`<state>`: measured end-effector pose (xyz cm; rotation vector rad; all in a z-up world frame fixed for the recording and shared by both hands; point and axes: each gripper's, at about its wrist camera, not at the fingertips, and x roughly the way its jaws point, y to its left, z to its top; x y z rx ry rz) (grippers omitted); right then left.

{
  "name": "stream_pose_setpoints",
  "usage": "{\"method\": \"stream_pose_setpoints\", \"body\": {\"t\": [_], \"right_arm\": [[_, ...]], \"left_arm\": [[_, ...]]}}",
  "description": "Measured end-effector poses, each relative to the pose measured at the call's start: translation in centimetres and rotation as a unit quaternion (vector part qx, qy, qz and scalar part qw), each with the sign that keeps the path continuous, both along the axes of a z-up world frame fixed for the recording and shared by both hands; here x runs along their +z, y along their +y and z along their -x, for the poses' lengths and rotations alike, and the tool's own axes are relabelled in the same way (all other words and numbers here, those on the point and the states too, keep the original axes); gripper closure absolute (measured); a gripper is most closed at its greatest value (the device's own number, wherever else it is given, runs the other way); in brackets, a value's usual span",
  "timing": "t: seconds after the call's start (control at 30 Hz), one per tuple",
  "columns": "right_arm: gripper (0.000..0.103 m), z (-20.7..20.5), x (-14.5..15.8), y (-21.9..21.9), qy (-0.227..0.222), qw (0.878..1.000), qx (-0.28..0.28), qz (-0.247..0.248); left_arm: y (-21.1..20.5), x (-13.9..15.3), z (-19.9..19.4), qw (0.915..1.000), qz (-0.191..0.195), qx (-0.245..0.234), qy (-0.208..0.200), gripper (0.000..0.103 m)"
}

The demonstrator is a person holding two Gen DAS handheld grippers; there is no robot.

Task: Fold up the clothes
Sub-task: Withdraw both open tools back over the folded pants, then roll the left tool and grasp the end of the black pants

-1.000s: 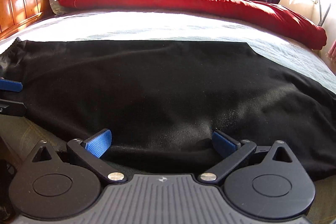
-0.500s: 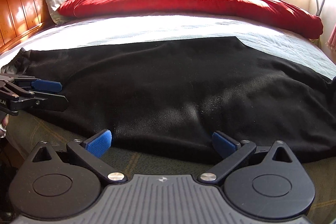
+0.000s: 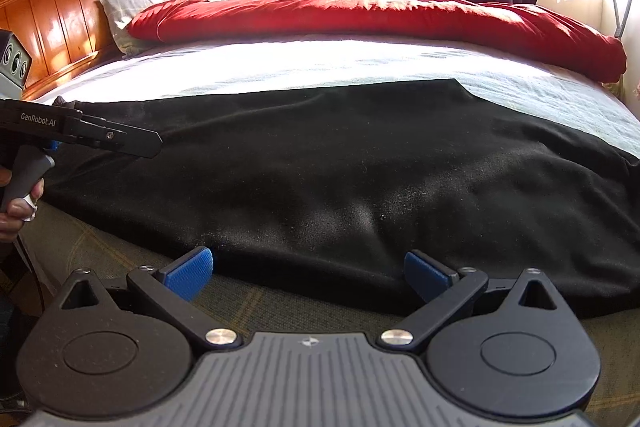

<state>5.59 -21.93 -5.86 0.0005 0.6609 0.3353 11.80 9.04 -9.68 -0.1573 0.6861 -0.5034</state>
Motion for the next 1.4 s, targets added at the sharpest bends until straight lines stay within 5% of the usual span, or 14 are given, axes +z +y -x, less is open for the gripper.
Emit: {"method": "stream_pose_setpoints", "body": {"t": [0.13, 0.27, 0.43, 0.6, 0.8, 1.4], "right_arm": [[0.0, -0.9, 0.8, -0.4, -0.02, 1.0, -0.008, -0.013], [0.0, -2.7, 1.4, -0.7, -0.015, 1.0, -0.013, -0.008], [0.0, -5.5, 3.1, -1.0, -0.01, 1.0, -0.003, 0.005], [0.0, -8.4, 5.0, -1.1, -0.003, 1.0, -0.002, 0.006], [0.0, -10.9, 5.6, -1.3, 0.012, 1.0, 0.0, 0.017], [0.0, -14.2, 7.3, 2.1, 0.046, 0.999, 0.01, -0.001]], "left_arm": [[1.0, 0.4, -0.4, 0.9994, -0.023, 0.021, -0.013, 0.003], [2.4, -1.9, -1.4, 0.9981, -0.019, 0.035, 0.046, 0.003], [2.8, 0.8, -2.5, 0.9978, -0.034, 0.039, 0.04, 0.003], [4.8, 1.5, -7.2, 0.9948, 0.01, 0.074, 0.07, 0.003], [6.1, -0.9, -11.1, 0.987, 0.016, 0.112, 0.115, 0.003], [11.7, 0.0, -4.9, 0.9698, 0.09, 0.18, 0.138, 0.003]]}}
